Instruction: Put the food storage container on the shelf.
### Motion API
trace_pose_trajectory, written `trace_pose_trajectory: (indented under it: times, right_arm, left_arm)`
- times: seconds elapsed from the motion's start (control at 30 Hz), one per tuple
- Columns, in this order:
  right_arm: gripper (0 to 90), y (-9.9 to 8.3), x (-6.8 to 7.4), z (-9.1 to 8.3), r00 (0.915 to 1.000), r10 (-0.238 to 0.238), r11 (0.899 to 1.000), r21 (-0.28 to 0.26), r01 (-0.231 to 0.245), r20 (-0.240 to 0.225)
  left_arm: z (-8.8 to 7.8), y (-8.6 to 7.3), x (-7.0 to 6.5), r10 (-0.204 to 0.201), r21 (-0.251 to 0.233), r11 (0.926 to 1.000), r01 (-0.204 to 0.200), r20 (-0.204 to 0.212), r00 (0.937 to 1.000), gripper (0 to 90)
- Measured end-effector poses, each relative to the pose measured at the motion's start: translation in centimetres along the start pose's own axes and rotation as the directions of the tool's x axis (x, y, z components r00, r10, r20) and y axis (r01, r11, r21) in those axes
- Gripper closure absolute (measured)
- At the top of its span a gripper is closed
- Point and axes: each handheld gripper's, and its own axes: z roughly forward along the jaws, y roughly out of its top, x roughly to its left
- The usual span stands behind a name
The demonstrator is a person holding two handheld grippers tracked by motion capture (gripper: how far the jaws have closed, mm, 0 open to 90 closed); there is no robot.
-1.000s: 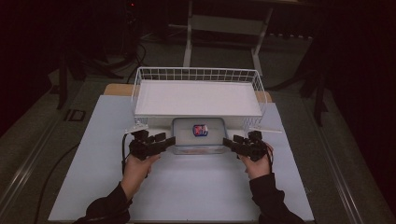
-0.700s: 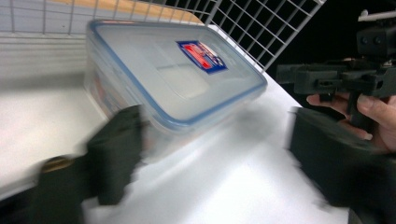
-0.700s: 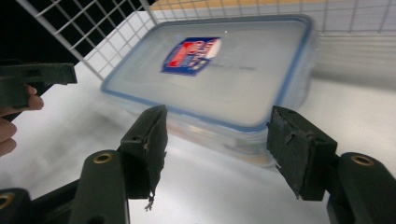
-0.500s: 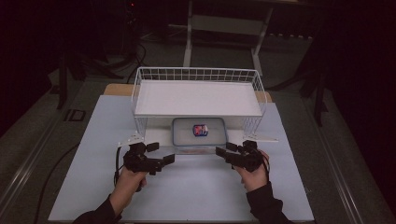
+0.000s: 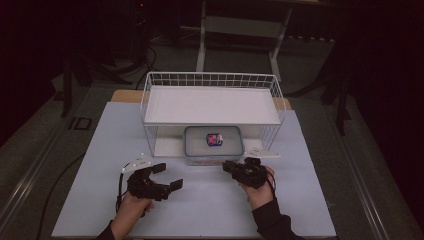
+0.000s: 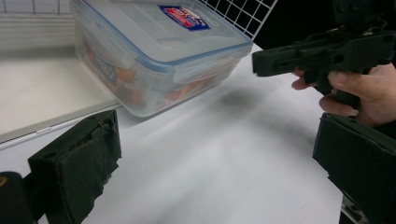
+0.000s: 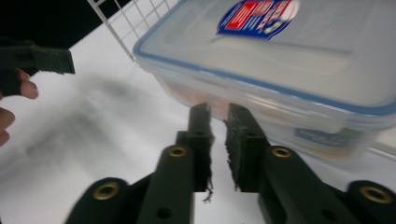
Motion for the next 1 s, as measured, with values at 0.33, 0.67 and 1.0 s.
trace_pose_trajectory:
  times: [0.33,0.67,1.0]
  right_arm:
    - [89.9,-0.1,0.2,3.0,0.9996,-0.011,0.999,0.041,0.010,0.027]
    - [89.8,0.8,-0.3,4.6,0.9986,0.008,1.000,0.028,-0.010,0.053]
    - [89.9,1.8,-0.8,5.8,0.9971,0.015,1.000,0.012,-0.016,0.075]
  left_arm:
    - [0.0,-0.5,0.2,0.008,-0.005,1.0000,-0.008,-0.002,1.0000,0.6]
    - [0.2,-0.8,0.4,0.014,-0.011,0.9998,-0.014,-0.020,0.9997,0.6]
    - [0.3,-0.9,0.5,0.031,-0.014,0.9994,-0.031,-0.040,0.9987,0.6]
